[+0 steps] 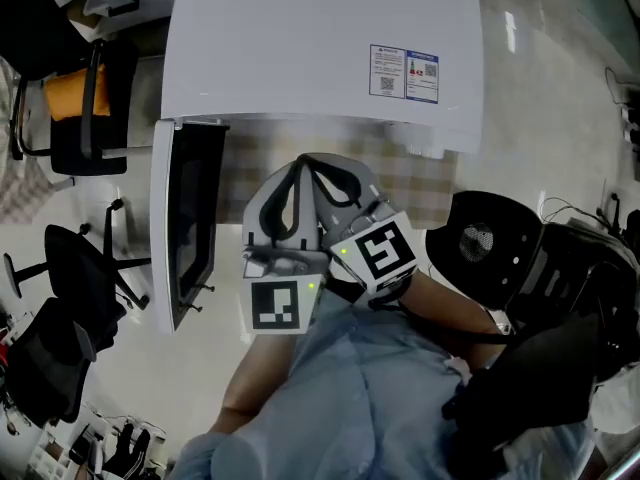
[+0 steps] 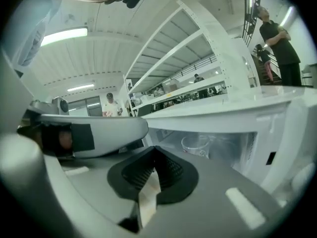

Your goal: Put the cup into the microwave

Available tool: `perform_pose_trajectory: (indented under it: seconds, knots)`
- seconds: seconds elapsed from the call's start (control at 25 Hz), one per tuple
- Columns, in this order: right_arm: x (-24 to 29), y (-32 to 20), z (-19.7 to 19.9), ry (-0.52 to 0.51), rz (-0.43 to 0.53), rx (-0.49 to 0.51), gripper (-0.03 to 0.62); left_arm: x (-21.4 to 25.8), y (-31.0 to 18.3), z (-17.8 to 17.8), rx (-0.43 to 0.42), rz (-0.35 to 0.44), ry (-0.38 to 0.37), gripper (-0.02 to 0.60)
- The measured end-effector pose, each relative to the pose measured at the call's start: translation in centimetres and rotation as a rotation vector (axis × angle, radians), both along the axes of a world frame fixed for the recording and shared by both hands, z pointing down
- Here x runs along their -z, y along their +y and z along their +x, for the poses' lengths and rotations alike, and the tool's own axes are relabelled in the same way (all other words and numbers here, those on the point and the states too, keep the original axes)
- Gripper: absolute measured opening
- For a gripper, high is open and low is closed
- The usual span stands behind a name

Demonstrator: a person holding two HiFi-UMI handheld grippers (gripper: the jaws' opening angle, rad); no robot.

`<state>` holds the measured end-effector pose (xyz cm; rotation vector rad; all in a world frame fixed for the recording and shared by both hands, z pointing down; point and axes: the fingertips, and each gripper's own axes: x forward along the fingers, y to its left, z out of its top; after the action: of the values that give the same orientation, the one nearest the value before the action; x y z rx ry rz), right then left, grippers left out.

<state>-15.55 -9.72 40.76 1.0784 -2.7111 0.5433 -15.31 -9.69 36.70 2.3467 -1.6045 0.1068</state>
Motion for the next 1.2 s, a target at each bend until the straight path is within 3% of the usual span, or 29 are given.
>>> perform_pose_trajectory:
  seconds: [0.28,0.48,0.68,1.2]
  knots:
    - [7.6,2.7,1.7,-0.014,0.089,0.033,0.003,7.4,3.0,1.6,0.038,0.088,0.002,0.008]
    - [13.3,3.0,3.0,-0.017,0.219,0.042,0.002,12.9,3.8,2.6,0.056,0.214,-0.008,0.008]
    - [16.9,2.6,4.8,-0.024,0.316,0.02,0.002,17.0,3.9,2.2,0.137,0.322,0.001,0.008]
    - [20.2,1.6,7.6,-0.035,0.426,-0.028,0.002,18.7,4.8,1.5,0.207,0.359,-0.048,0.008]
